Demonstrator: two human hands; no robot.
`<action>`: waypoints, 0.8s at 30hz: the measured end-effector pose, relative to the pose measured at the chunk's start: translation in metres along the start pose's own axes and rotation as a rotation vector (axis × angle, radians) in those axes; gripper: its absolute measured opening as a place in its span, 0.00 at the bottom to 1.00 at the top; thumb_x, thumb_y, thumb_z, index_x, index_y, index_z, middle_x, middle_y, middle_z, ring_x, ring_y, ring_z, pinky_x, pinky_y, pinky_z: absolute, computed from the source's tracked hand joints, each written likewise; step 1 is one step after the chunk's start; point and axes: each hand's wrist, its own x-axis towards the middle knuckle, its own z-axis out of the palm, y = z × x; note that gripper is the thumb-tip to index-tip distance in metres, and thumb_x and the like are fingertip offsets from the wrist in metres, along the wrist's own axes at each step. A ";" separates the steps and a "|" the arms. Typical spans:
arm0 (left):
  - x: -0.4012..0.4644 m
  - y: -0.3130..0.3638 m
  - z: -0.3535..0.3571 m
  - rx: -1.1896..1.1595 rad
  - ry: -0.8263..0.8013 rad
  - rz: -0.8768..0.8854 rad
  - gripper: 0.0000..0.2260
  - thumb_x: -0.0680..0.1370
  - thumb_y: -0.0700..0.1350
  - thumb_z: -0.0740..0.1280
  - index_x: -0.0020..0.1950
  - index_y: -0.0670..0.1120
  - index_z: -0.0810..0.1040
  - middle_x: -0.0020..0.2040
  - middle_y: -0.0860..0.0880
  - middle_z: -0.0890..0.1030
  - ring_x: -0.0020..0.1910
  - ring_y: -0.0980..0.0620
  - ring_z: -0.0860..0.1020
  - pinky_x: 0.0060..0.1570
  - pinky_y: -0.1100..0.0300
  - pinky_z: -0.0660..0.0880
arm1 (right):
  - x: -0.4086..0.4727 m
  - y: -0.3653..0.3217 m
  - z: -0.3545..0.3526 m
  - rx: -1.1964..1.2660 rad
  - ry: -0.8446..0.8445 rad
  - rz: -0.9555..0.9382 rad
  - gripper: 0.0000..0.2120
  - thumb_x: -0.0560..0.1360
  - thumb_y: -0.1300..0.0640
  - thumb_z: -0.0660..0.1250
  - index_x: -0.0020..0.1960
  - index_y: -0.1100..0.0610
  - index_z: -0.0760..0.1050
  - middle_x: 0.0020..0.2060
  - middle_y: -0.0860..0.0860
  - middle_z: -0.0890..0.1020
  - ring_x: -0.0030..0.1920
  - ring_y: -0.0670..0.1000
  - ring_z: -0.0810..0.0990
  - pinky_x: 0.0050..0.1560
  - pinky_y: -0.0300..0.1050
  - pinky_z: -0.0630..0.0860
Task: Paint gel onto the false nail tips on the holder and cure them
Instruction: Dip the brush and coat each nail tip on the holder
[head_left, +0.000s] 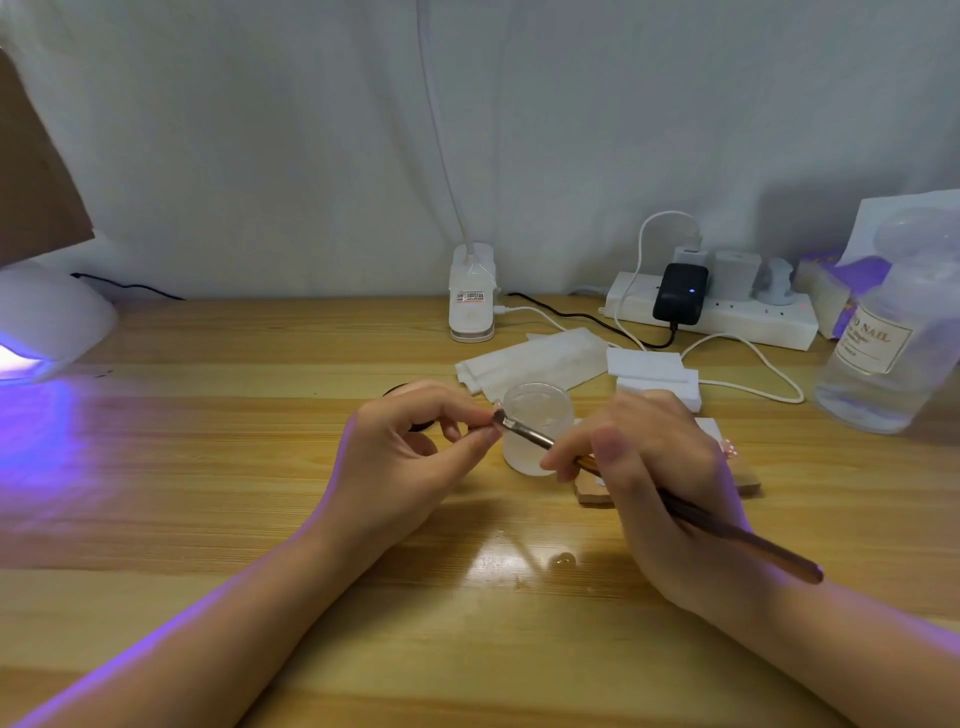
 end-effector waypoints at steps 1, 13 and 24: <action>0.000 0.000 0.000 -0.009 -0.001 -0.003 0.03 0.68 0.44 0.72 0.39 0.52 0.81 0.38 0.54 0.80 0.34 0.54 0.74 0.25 0.54 0.69 | -0.001 0.000 0.000 0.014 0.000 0.001 0.27 0.81 0.49 0.47 0.38 0.57 0.80 0.31 0.44 0.78 0.36 0.42 0.75 0.44 0.48 0.68; 0.001 0.001 0.001 0.024 -0.006 -0.004 0.05 0.68 0.41 0.71 0.38 0.52 0.81 0.38 0.52 0.80 0.33 0.53 0.72 0.27 0.54 0.68 | 0.000 0.001 0.002 0.036 -0.015 0.043 0.25 0.81 0.48 0.47 0.40 0.56 0.80 0.32 0.44 0.78 0.37 0.40 0.76 0.43 0.48 0.71; 0.000 0.001 0.000 0.036 -0.028 -0.033 0.06 0.70 0.37 0.73 0.40 0.49 0.82 0.37 0.51 0.81 0.34 0.46 0.72 0.29 0.54 0.68 | 0.001 -0.002 -0.003 0.098 0.039 0.046 0.24 0.80 0.48 0.49 0.37 0.57 0.79 0.28 0.48 0.77 0.34 0.42 0.75 0.42 0.44 0.70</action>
